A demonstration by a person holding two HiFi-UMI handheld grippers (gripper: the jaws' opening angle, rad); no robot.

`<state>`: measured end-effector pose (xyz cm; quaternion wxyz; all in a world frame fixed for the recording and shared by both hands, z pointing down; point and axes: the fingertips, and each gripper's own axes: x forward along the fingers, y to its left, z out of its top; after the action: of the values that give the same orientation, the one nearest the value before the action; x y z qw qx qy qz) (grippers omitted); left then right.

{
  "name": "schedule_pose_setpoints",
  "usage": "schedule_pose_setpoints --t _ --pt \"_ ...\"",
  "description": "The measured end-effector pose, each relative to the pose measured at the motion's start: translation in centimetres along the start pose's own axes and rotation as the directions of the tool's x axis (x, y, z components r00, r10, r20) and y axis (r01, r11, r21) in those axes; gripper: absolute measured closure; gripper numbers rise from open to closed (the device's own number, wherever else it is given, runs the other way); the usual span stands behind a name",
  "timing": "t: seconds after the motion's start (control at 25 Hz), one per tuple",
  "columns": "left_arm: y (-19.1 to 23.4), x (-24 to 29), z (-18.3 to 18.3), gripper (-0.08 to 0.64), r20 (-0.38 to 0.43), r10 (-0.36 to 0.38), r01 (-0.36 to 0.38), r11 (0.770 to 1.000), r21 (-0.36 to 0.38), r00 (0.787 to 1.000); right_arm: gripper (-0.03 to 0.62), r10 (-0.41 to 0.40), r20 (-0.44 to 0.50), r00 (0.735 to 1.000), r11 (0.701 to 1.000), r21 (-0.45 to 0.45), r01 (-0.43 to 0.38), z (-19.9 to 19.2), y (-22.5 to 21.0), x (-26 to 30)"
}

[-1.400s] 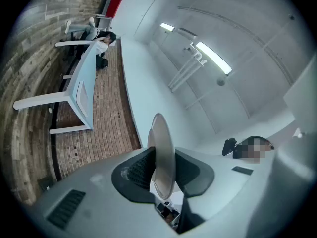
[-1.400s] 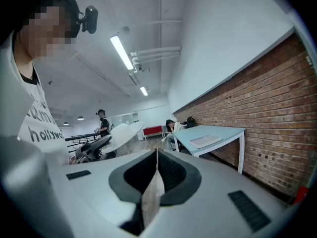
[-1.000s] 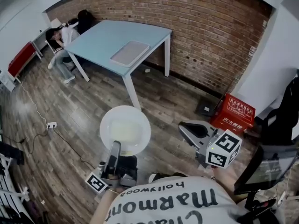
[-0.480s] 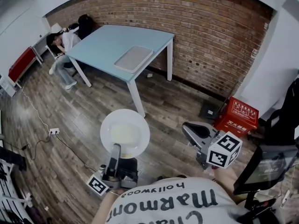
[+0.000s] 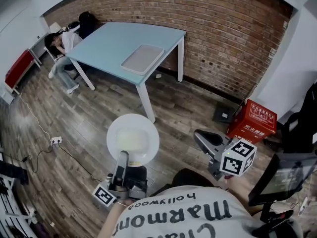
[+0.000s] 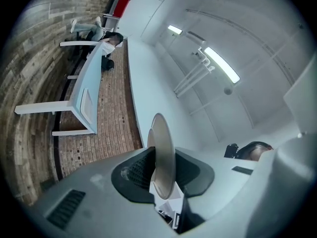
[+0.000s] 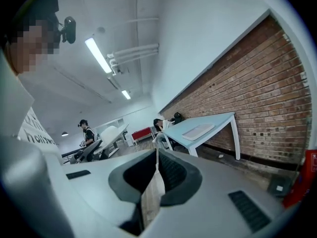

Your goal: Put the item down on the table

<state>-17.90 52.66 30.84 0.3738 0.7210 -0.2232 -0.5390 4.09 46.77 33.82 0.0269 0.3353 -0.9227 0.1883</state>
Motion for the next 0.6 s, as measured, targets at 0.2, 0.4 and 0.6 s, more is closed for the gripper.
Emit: schedule_pose_setpoints --t 0.2,0.4,0.6 --pt "2.5 1.8 1.5 0.483 0.005 0.008 -0.008 1.0 0.009 1.0 0.574 0.025 -0.012 1.0 1.0 0.008 -0.025 0.6 -2.0 3.1" --pt "6.1 5.8 2.9 0.483 0.025 0.016 -0.016 1.0 0.008 1.0 0.574 0.053 -0.042 0.998 0.998 -0.015 -0.054 2.0 -5.9 6.9" --pt "10.2 10.8 3.7 0.483 0.042 0.017 -0.017 1.0 0.014 0.999 0.574 0.056 -0.071 0.996 0.997 -0.05 -0.06 5.1 -11.7 10.3"
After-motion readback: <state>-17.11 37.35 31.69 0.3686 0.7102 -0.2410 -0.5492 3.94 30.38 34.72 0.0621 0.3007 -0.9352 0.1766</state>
